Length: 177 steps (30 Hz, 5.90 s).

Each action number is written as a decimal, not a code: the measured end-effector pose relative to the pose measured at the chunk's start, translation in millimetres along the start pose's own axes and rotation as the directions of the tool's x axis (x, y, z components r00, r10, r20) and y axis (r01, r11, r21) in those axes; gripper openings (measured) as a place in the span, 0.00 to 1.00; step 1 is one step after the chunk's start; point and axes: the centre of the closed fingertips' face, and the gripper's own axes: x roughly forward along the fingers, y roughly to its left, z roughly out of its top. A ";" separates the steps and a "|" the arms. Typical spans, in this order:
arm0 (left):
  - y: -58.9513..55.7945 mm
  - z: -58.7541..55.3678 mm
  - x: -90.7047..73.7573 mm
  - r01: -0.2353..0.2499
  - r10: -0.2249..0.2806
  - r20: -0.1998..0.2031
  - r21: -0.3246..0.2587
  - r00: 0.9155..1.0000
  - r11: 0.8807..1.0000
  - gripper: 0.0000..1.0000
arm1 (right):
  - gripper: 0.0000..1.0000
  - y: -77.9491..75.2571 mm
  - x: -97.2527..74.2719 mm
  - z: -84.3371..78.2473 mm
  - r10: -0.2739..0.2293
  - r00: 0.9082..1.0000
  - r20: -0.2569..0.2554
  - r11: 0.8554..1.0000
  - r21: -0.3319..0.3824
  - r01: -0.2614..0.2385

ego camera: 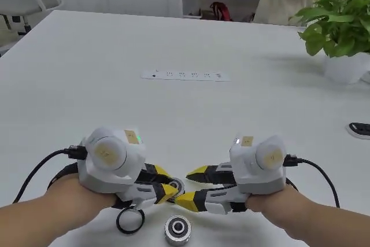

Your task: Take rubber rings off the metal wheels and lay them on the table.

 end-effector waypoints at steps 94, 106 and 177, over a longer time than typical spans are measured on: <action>2.2 1.7 0.9 -0.041 0.041 -0.023 -0.016 0.999 0.999 0.10 | 0.00 -13.6 -13.3 10.0 -0.025 0.994 0.109 0.940 0.342 -0.014; 2.7 1.7 1.8 -0.046 0.045 -0.038 -0.014 0.998 0.999 0.10 | 0.00 -6.3 -13.0 15.7 -0.001 0.994 0.108 0.942 0.335 -0.035; 16.8 32.3 -67.0 -0.064 0.076 0.170 -0.077 0.982 0.995 0.42 | 0.00 1.4 -13.2 35.0 0.021 0.986 0.163 0.952 0.299 -0.069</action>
